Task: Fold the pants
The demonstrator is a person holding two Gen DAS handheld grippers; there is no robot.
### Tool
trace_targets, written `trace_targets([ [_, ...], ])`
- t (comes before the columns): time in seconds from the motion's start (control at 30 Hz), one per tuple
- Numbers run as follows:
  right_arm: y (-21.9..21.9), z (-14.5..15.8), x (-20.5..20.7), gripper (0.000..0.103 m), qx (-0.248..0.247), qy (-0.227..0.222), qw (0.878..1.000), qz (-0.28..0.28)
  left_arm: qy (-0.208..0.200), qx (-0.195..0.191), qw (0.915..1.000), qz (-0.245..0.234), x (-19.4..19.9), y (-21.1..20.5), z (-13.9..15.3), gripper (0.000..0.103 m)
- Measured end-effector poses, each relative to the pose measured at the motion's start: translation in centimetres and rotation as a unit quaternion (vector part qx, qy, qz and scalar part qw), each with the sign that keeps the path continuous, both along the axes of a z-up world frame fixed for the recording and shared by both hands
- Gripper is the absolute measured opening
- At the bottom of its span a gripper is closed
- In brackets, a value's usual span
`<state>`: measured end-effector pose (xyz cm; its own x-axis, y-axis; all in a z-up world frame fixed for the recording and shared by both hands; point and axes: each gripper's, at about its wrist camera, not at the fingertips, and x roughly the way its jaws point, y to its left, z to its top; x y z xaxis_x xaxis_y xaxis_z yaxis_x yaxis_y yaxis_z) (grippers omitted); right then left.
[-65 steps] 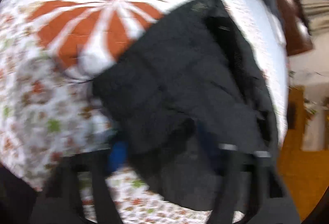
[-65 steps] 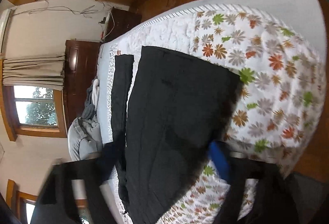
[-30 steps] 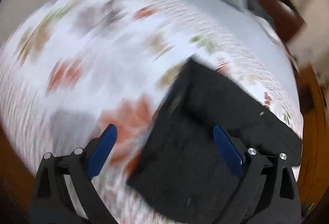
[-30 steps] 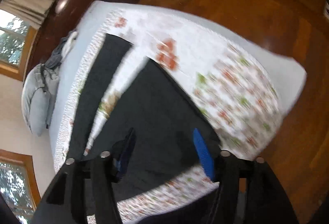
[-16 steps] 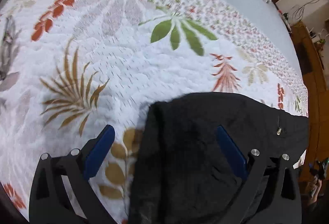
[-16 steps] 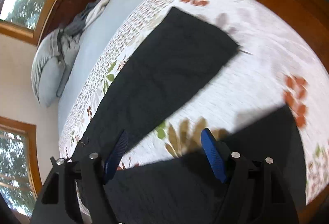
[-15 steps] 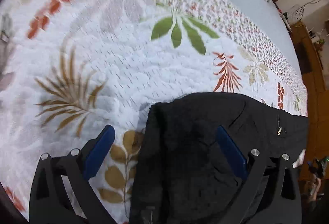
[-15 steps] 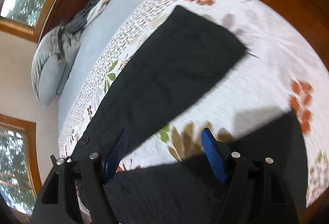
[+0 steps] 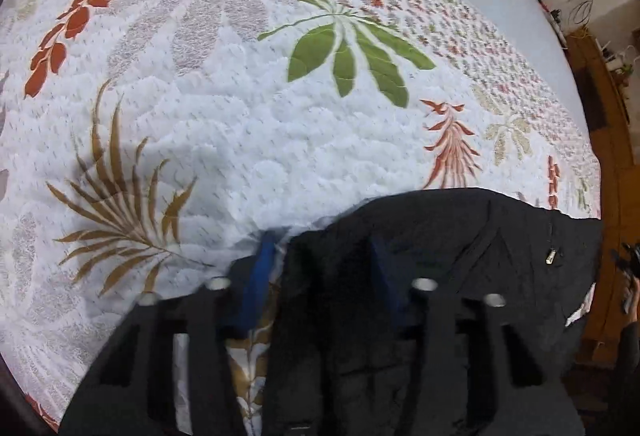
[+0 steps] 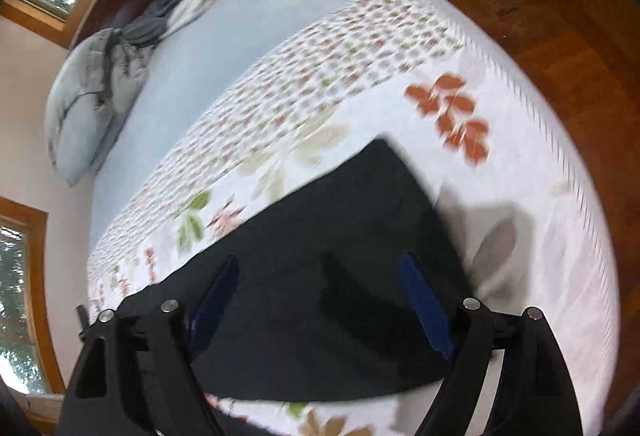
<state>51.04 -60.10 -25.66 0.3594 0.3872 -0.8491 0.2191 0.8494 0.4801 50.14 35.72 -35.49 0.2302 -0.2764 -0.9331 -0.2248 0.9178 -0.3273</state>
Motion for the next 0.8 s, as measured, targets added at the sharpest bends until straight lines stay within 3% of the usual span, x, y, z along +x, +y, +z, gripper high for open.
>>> trace_targets([
  [0.1,-1.2,-1.7,3.0,0.084,-0.019,0.019,1.0,0.008,0.005,0.018,0.9998,-0.004,0.2,-0.5,-0.1,0.038],
  [0.27,-1.9,-4.5,6.4,0.084,-0.037,0.04,0.998,0.03,0.003,0.01,0.9999,0.01,0.1,-0.2,-0.5,0.037],
  [0.53,0.3,-7.5,8.6,0.083,-0.039,0.066,0.993,0.091,0.012,0.01,0.9995,0.027,0.2,-0.3,-0.8,0.038],
  [0.6,0.4,-7.4,8.5,0.059,-0.041,0.065,0.993,0.095,0.016,0.021,0.9993,0.026,0.3,-0.6,-0.7,0.037],
  [0.63,0.3,-7.1,8.3,0.031,-0.041,0.063,0.993,0.095,0.018,0.034,0.999,0.024,0.4,-0.9,-0.4,0.034],
  [0.67,0.2,-6.7,8.2,0.012,-0.035,0.06,0.993,0.094,0.018,0.041,0.9987,0.023,0.6,-1.3,-0.3,0.03],
  [0.8,0.1,-4.0,6.9,0.009,-0.039,0.025,0.995,0.092,0.002,0.041,0.9983,0.041,0.1,-1.3,1.2,0.019],
])
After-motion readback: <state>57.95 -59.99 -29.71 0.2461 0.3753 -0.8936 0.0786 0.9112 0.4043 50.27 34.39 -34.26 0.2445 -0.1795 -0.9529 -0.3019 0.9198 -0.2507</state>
